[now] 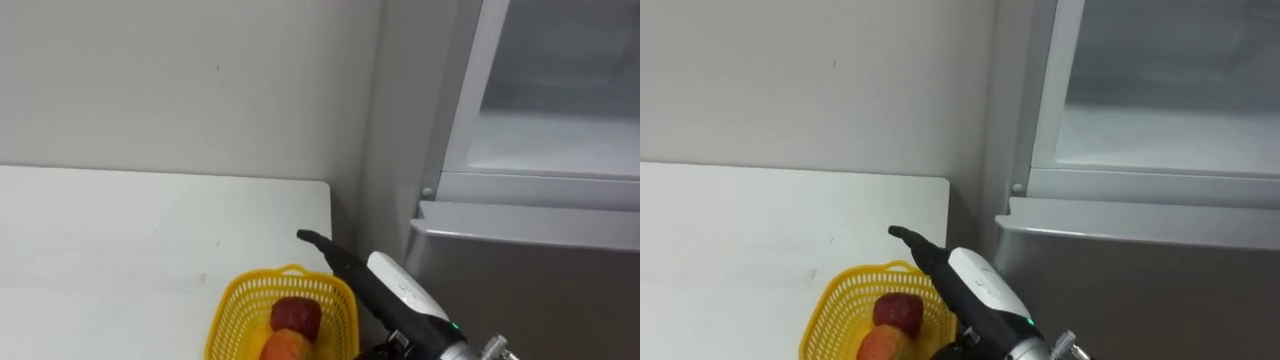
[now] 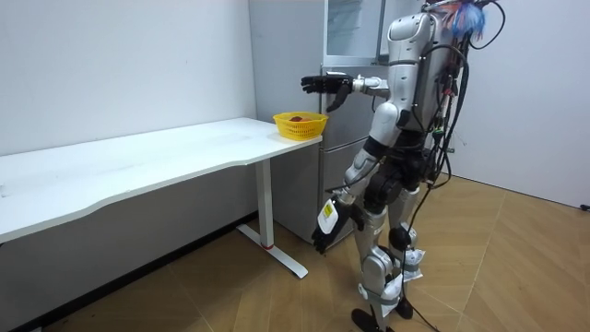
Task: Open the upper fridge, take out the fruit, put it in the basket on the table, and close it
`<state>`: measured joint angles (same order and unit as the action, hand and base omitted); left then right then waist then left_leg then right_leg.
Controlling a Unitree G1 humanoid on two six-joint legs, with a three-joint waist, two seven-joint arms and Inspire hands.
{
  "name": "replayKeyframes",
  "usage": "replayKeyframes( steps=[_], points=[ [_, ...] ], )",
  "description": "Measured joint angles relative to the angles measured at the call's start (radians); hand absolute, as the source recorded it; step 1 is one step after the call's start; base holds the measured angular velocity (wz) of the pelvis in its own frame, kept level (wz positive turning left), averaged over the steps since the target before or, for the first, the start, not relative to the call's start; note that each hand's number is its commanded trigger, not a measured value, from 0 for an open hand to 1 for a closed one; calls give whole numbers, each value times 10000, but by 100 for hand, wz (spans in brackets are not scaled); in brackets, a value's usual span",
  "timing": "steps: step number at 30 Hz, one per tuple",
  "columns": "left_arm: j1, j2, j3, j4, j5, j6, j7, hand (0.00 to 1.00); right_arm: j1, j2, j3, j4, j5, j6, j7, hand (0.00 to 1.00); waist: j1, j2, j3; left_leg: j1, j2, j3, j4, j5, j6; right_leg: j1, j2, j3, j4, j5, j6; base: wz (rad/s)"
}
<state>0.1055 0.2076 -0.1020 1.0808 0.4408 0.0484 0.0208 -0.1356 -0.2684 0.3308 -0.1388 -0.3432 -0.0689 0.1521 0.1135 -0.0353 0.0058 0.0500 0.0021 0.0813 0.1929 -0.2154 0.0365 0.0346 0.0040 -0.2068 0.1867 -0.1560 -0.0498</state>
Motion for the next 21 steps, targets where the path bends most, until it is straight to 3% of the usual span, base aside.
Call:
replayKeyframes(
  steps=[5,10,12,21],
  points=[
    [188,0,11,-2,26,-16,115,0,632,23,-291,-390,416,-7,-190,0,-45,145,-116,157,13,194,-132,0,1,22,30,206,21,5,5,-12],
    [341,-2,-12,34,29,-31,188,0,1103,160,-331,-389,1050,-92,-299,0,-288,156,-113,182,17,221,-102,-4,8,49,41,260,21,11,14,-1],
    [584,-23,0,29,32,-29,188,0,1690,302,-525,-389,1451,-228,-300,0,-397,161,-102,273,17,228,-103,-21,27,153,45,273,-15,12,19,0],
    [751,-121,10,-3,-30,-34,108,0,2827,393,-977,-386,3052,-158,-300,0,-906,162,-84,325,9,341,-113,-34,47,50,63,512,-13,-2,51,-4]
  ],
)
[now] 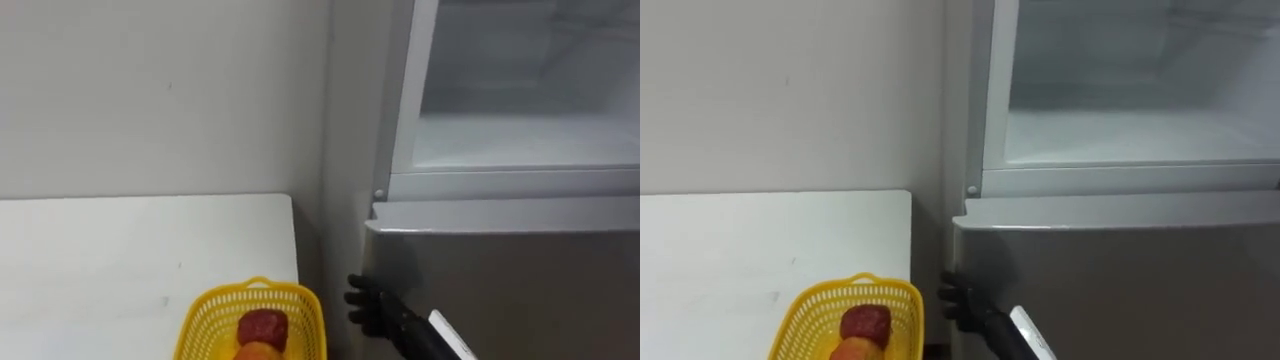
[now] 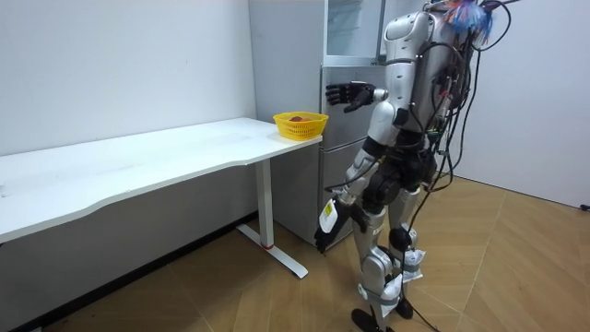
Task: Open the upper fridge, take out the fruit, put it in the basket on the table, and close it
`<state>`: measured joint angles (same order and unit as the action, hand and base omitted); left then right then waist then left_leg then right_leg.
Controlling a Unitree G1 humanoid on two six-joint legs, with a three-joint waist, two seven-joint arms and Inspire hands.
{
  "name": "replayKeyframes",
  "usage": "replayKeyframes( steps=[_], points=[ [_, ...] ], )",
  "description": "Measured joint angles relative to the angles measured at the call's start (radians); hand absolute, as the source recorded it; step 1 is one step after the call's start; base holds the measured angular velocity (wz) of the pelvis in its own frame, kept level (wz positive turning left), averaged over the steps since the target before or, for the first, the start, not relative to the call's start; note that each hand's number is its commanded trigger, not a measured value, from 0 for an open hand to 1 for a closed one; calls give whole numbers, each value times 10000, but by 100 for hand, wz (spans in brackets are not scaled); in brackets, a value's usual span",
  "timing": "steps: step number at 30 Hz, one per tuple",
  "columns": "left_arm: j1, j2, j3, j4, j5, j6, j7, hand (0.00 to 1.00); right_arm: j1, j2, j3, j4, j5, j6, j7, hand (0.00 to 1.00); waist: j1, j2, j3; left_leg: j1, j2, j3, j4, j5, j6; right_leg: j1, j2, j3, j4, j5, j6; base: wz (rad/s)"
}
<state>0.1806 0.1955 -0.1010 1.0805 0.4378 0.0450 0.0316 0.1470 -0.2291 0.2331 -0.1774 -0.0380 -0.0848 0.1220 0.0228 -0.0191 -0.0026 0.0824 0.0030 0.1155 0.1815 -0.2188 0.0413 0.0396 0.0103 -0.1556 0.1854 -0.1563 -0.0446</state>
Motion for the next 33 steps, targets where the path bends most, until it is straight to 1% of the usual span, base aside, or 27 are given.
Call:
replayKeyframes(
  steps=[2,4,6,8,10,11,12,13,14,15,17,19,20,23,24,25,26,27,28,30,31,33],
  points=[
    [-35,-59,0,3,-112,1,92,0,87,45,-38,1,268,-6,-14,0,-16,22,-1,-2,21,163,5,0,0,-42,26,121,16,6,-2,-18],
    [-101,-138,-8,8,-160,1,163,0,365,153,-114,14,691,-14,-121,0,-67,57,5,3,35,209,6,0,0,-23,48,172,15,50,4,-11],
    [-178,-261,-14,16,-430,-2,418,0,719,302,-172,185,1435,-14,-426,0,-193,96,18,14,38,220,-31,-2,4,-49,56,211,33,52,7,-6],
    [-216,-311,-16,32,-594,-5,539,0,896,347,-198,351,1876,-13,-711,0,-234,137,31,52,50,272,-98,-3,3,-62,78,270,39,53,6,-9],
    [-235,-320,10,23,-789,-6,572,0,1126,390,-336,479,2153,3,-953,0,-384,163,32,65,58,340,-134,-6,-1,-75,86,295,31,54,5,-3],
    [-215,-339,14,28,-865,-5,656,0,1312,425,-508,498,2311,9,-1094,0,-487,211,36,38,57,341,-139,-9,0,-85,86,296,1,53,6,-3],
    [-212,-361,16,29,-959,-5,723,0,1470,436,-709,602,2396,9,-1340,0,-536,246,5,-23,54,369,-140,-10,1,-161,85,321,14,52,6,-7],
    [-214,-372,16,27,-1009,-10,754,0,1509,440,-807,703,2459,9,-1463,0,-564,242,-6,-29,54,381,-138,-9,1,-197,89,355,28,52,6,-13],
    [-211,-393,14,28,-1244,-14,771,0,1516,483,-1003,1002,2608,9,-1698,0,-640,255,-5,-27,55,418,-142,-8,2,-221,100,422,38,52,6,-12],
    [-184,-417,6,33,-1390,-23,804,0,1523,555,-1207,1280,2708,9,-1980,0,-746,279,-23,-21,55,459,-150,-8,2,-231,99,435,39,52,8,-10],
    [-175,-417,-4,30,-1699,-44,882,0,1575,635,-1480,1518,2939,7,-2352,0,-848,298,-28,-19,55,491,-162,-8,2,-255,105,464,36,51,9,-7],
    [-64,-404,-14,23,-2007,-99,983,0,1585,636,-1609,1869,3876,7,-2837,0,-947,266,-32,2,62,535,-168,-9,1,-262,129,551,26,51,9,-10],
    [-40,-404,-14,19,-2072,-106,1019,0,1586,638,-1631,1940,4085,7,-2950,0,-979,258,-32,7,63,570,-170,-9,1,-266,132,568,25,51,9,-12],
    [11,-398,5,-9,-2079,-146,1159,0,1609,642,-1787,2170,5270,4,-3376,0,-1013,243,-33,-3,79,730,-221,-9,1,-358,165,722,39,64,19,-12],
    [46,-379,18,-26,-2103,-189,1159,0,1607,649,-1882,2333,5919,-24,-3555,0,-1059,207,-27,1,77,731,-226,-9,2,-371,164,729,43,68,23,-6],
    [76,-361,22,-60,-2109,-203,1159,0,1597,649,-1942,2492,6257,-46,-3644,0,-1067,178,-36,8,77,732,-226,-9,2,-374,164,729,46,67,23,0],
    [98,-328,20,-105,-2227,-254,1171,0,1594,651,-2085,2833,6958,-53,-3839,0,-1066,115,-47,26,77,722,-225,-9,2,-370,163,724,46,67,23,0],
    [93,-291,19,-106,-2425,-286,1194,0,1592,651,-2225,3112,7586,-52,-4125,0,-1063,53,-27,61,76,727,-225,-9,1,-367,161,727,53,67,23,0],
    [106,-263,25,-98,-2496,-296,1208,0,1598,651,-2292,3205,7865,-51,-4280,0,-1072,31,-18,65,77,734,-226,-9,1,-361,161,728,62,67,23,0],
    [214,-247,229,-98,-2478,-305,1242,0,1594,652,-2731,3313,8464,-43,-4847,0,-1104,-43,-3,23,74,754,-223,-10,2,-345,151,713,79,64,24,0],
    [261,-236,236,-101,-2477,-305,1242,0,1569,652,-2898,3312,8602,-44,-4982,0,-1109,-44,-3,21,71,753,-224,-10,3,-346,151,713,75,65,24,0],
    [360,-180,246,-256,-2460,-300,1242,0,1463,646,-3443,3276,9102,-69,-5582,0,-1131,-112,-4,16,70,723,-225,-17,9,-373,151,714,25,64,27,0]
  ],
)
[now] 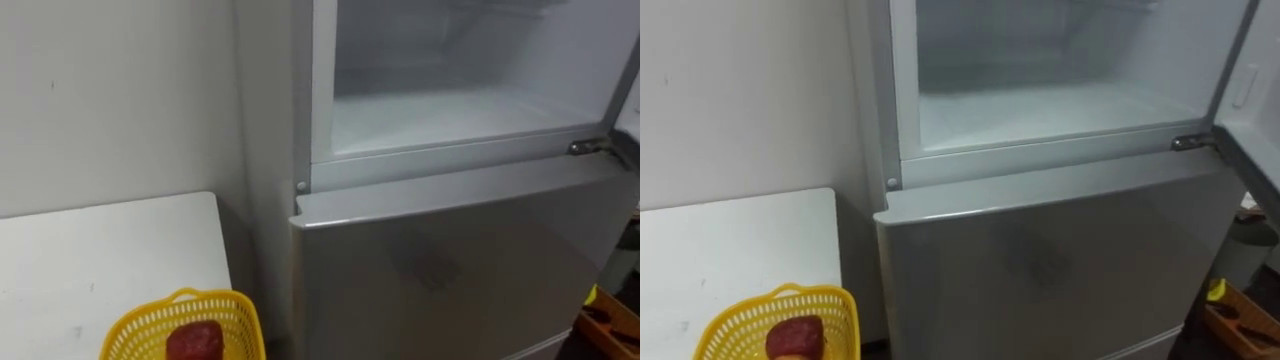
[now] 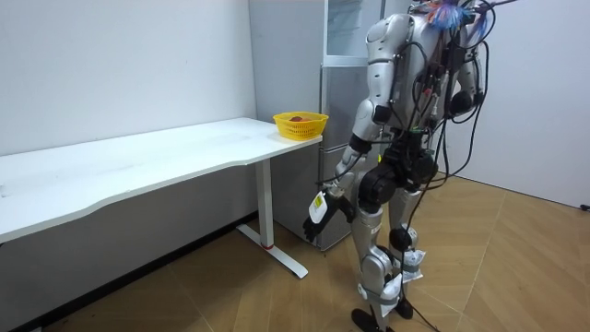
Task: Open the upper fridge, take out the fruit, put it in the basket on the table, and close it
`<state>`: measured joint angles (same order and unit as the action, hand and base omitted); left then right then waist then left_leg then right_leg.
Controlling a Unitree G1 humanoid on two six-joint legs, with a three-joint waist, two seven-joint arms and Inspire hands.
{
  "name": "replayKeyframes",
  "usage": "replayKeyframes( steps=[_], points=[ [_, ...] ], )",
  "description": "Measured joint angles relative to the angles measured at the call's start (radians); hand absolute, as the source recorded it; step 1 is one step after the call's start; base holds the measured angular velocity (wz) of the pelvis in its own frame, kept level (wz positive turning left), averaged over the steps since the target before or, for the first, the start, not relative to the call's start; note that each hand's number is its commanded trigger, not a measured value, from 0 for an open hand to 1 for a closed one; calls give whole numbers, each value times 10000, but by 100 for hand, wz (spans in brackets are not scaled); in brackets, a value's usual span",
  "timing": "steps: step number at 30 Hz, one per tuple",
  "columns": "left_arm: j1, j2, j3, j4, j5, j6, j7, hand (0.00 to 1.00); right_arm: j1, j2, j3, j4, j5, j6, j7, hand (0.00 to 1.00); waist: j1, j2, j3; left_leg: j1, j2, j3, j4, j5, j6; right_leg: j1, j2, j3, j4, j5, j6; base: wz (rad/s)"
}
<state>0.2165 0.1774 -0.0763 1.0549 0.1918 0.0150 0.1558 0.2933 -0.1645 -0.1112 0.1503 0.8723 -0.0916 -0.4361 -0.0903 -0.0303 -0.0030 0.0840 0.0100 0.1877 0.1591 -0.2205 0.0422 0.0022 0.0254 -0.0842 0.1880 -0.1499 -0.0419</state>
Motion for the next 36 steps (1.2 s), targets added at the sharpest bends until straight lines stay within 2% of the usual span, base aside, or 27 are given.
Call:
replayKeyframes(
  steps=[4,9,11,14,20,26,30,36],
  points=[
    [209,33,283,-129,194,3,1,0,-186,-17,-790,-249,1068,-55,-925,0,-39,-150,36,-18,-1,-3,-2,0,-1,-51,7,2,13,-3,1,0],
    [524,55,960,-440,588,14,63,0,-433,-112,-1590,-819,1451,-613,-2090,0,-125,-222,28,-32,-21,26,-13,2,-3,-89,37,15,15,-2,-2,0],
    [604,58,1201,-636,650,4,69,0,-455,-120,-1857,-1013,1477,-620,-2306,0,-129,-240,16,-20,-18,24,-22,2,-4,-89,34,12,19,1,-5,0],
    [615,65,1552,-778,648,5,71,0,-675,-367,-2409,-1017,1479,-621,-2566,0,-165,-267,18,-36,-14,18,-23,3,-2,-8,19,10,5,2,1,0],
    [616,115,1593,-909,861,12,84,0,-891,-729,-3319,-1016,1424,-631,-3063,0,-252,-292,31,-47,-11,12,-69,3,-2,-35,24,-1,-4,-1,7,0],
    [766,124,1834,-897,854,17,54,0,-921,-832,-4135,-1779,996,-642,-3806,0,-444,-373,10,-201,-71,53,-64,12,-11,-388,40,24,378,-153,-8,-2],
    [756,124,1917,-903,850,-7,-167,0,-919,-990,-4361,-2402,1007,-919,-3944,0,-493,-481,-12,-190,-65,40,-47,17,-16,-381,41,25,360,-153,-11,-1],
    [765,126,1918,-884,778,-23,-205,0,-986,-1138,-4609,-2861,1009,-1139,-3941,0,-527,-525,-17,-182,-49,13,-25,14,-12,-402,-13,-10,323,-157,-5,1]
  ],
)
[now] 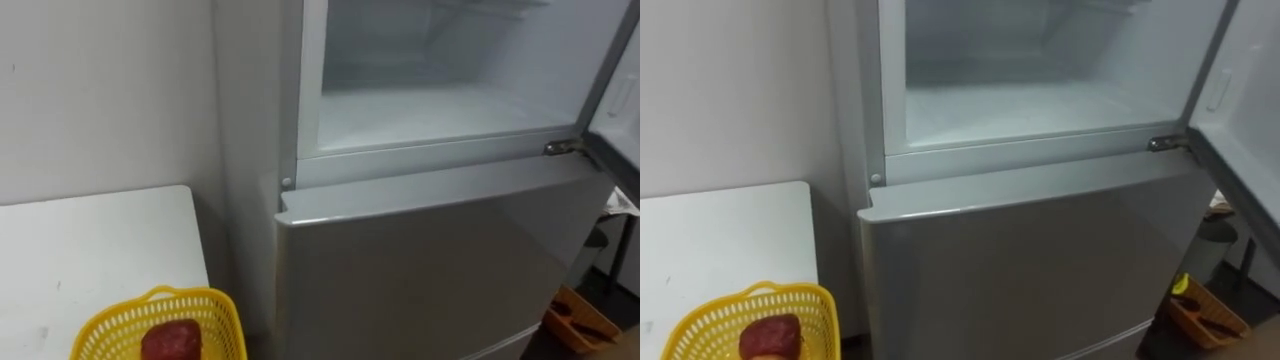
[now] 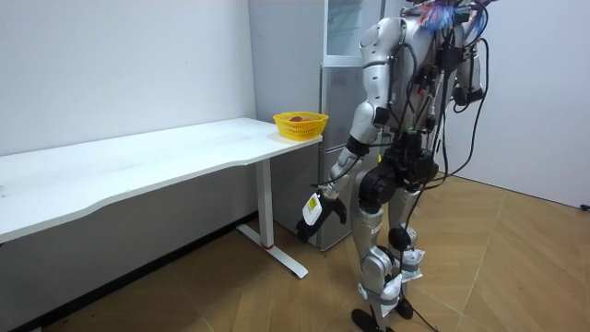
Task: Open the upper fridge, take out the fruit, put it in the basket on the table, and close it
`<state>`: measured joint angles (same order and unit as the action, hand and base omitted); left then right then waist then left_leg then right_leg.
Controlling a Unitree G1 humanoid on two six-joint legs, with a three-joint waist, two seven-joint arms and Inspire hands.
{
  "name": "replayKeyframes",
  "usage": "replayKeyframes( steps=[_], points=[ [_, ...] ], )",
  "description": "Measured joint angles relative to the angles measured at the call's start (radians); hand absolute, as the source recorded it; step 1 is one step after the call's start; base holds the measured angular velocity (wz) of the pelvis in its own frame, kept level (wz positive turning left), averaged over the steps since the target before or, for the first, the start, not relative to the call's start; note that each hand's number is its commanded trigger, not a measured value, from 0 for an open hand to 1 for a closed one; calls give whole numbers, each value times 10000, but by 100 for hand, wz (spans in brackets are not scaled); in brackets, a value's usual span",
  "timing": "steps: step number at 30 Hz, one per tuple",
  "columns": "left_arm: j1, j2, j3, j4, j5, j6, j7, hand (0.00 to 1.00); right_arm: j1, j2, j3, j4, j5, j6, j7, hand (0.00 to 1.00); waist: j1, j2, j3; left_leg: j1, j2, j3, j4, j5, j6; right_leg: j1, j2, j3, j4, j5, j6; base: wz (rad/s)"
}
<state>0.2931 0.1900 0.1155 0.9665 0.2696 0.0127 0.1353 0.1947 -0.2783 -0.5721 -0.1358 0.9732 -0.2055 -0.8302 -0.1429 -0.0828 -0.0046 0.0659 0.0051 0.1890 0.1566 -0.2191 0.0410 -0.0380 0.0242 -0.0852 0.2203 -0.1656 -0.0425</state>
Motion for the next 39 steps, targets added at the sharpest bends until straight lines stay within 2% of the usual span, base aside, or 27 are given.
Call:
replayKeyframes(
  steps=[8,12,20,24,30,39],
  points=[
    [-77,2,-3,43,3,-101,54,0,-509,-43,-24,-353,0,-144,-54,0,-18,76,22,-9,-6,17,-49,2,0,-26,-12,29,45,0,-1,-1],
    [-96,2,-3,73,0,-206,54,0,-860,-414,-15,-552,-30,-170,50,0,-52,73,31,-1,-5,29,-48,2,0,57,-12,20,13,2,-1,0],
    [-152,6,-1,529,16,-287,99,0,-732,-409,32,-891,-67,-195,357,0,61,108,51,-8,-8,93,8,4,0,-2,-24,44,59,-8,5,0],
    [-154,6,0,547,58,-287,87,0,-732,-409,183,-998,-257,-195,655,0,108,89,61,-8,-17,119,94,3,-1,-143,-68,59,234,-131,-6,0],
    [-173,5,5,546,81,-437,88,0,-744,-411,409,-1112,-454,-195,1306,0,131,98,62,-21,23,125,109,0,-9,-181,-47,51,301,-139,-40,0],
    [-156,4,-16,545,94,-475,319,0,-746,-412,499,-1120,-1197,-195,1912,0,128,106,57,-20,12,144,104,0,-10,-155,-46,82,367,-139,-48,0]
  ],
)
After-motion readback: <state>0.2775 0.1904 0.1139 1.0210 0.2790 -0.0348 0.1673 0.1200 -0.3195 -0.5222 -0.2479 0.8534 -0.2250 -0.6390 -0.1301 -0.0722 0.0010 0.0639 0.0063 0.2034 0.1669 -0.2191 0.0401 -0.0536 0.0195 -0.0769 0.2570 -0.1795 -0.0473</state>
